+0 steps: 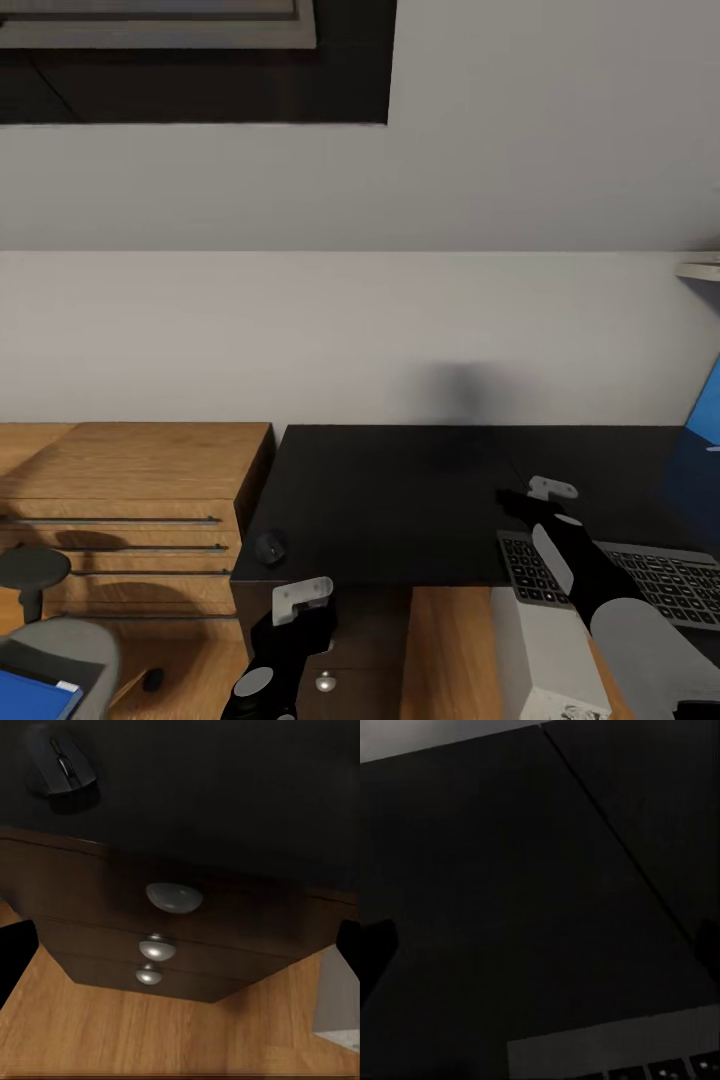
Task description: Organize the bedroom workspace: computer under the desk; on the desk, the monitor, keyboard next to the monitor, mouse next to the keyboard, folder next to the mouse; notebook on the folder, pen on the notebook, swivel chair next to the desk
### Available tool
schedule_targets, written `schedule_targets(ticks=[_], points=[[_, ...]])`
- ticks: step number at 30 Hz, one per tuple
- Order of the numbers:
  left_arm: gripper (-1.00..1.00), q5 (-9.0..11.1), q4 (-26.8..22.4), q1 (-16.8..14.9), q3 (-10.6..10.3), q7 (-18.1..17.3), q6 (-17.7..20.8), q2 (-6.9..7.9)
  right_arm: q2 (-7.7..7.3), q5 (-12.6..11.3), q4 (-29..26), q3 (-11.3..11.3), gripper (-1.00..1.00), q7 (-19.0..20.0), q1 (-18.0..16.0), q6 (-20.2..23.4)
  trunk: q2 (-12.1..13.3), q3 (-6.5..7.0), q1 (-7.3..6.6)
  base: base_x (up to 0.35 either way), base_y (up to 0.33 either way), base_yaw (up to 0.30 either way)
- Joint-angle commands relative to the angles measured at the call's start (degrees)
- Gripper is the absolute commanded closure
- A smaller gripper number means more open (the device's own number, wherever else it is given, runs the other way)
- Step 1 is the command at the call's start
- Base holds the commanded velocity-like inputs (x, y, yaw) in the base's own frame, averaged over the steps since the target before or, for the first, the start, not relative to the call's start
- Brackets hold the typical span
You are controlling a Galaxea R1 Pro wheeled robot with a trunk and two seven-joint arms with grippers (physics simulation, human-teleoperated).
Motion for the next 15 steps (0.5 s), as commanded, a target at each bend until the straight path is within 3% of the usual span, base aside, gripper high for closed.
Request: schedule_targets(ticks=[1, 5, 10, 15], points=[[-1.0, 0.36, -0.07, -0.06, -0.07, 0.45, 0.2, 0.0, 0.01, -0.42, -0.25, 0.06, -1.0, -0.37, -0.01, 0.18, -0.04, -0.07, -0.01, -0.017, -0.003, 0.0], [-1.0, 0.43, -0.07, -0.06, -0.04, 0.44, 0.2, 0.0, 0.01, -0.42, -0.34, -0.02, -1.0, -0.38, -0.01, 0.12, -0.04, -0.07, -0.01, -0.023, -0.001, 0.0], [-1.0, 0.48, -0.04, -0.06, -0.01, 0.48, 0.2, 0.0, -0.1, -0.42, -0.37, -0.12, -1.0, -0.38, -0.01, 0.12, -0.04, -0.07, -0.01, -0.253, -0.066, 0.0], [-1.0, 0.5, 0.57, -0.06, 0.02, 0.52, 0.2, 0.36, -0.23, -0.35, -0.25, -0.19, -1.0, -0.33, -0.01, 0.27, -0.04, -0.07, -0.01, -0.057, -0.029, 0.0]])
